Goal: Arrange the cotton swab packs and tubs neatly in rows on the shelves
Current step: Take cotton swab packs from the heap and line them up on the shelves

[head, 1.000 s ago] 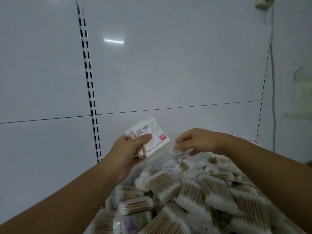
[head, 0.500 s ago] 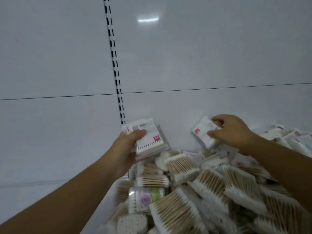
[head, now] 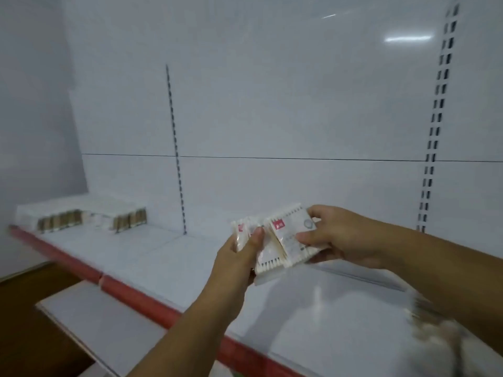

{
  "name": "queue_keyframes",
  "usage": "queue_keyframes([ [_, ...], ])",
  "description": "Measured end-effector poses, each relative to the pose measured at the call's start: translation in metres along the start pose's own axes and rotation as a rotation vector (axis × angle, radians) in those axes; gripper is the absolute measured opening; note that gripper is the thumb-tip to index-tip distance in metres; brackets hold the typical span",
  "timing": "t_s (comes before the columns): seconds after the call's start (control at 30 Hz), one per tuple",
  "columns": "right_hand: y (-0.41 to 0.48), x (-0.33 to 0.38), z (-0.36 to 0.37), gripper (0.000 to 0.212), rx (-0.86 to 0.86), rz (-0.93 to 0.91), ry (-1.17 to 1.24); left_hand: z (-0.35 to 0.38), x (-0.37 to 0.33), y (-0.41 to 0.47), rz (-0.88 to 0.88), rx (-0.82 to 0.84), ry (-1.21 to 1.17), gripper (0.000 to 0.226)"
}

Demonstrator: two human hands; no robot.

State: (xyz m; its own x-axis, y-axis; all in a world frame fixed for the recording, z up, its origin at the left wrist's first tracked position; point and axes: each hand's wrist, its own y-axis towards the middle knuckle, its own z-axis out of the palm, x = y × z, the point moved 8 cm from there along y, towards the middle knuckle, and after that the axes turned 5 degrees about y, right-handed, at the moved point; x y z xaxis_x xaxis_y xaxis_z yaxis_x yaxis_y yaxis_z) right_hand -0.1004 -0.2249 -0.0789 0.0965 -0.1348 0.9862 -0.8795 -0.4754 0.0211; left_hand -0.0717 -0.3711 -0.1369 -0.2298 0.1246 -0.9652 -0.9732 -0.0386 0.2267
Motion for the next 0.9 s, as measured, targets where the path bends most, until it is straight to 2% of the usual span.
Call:
queue_keyframes([
  [0.13, 0.059, -0.005, 0.136, 0.02, 0.144, -0.026, 0.12, -0.141, 0.003, -0.039, -0.169, 0.01, -0.099, 0.052],
  [0.27, 0.101, -0.005, 0.232, 0.032, 0.241, 0.007, 0.405, -0.254, -0.005, -0.072, -0.196, -0.067, -0.19, 0.054],
  [0.37, 0.131, -0.003, 0.283, 0.05, 0.312, 0.033, 0.598, -0.321, -0.011, -0.084, -0.216, -0.131, -0.074, 0.056],
  [0.47, 0.164, -0.003, 0.328, 0.093, 0.377, 0.02, 0.627, -0.38, -0.016, -0.082, -0.214, -0.244, 0.023, 0.049],
  [0.5, 0.176, -0.004, 0.339, 0.098, 0.396, 0.015, 0.629, -0.4, -0.018, -0.079, -0.207, -0.299, 0.021, 0.044],
  [0.63, 0.226, -0.003, 0.376, 0.097, 0.443, 0.007, 0.639, -0.474, -0.024, -0.06, -0.162, -0.469, -0.065, 0.034],
  [0.8, 0.308, -0.003, 0.421, 0.098, 0.497, -0.009, 0.648, -0.55, -0.032, -0.013, -0.193, -0.415, -0.024, 0.028],
  [0.9, 0.363, 0.003, 0.441, 0.084, 0.51, -0.034, 0.675, -0.601, -0.047, 0.023, -0.187, -0.444, 0.016, 0.028],
])
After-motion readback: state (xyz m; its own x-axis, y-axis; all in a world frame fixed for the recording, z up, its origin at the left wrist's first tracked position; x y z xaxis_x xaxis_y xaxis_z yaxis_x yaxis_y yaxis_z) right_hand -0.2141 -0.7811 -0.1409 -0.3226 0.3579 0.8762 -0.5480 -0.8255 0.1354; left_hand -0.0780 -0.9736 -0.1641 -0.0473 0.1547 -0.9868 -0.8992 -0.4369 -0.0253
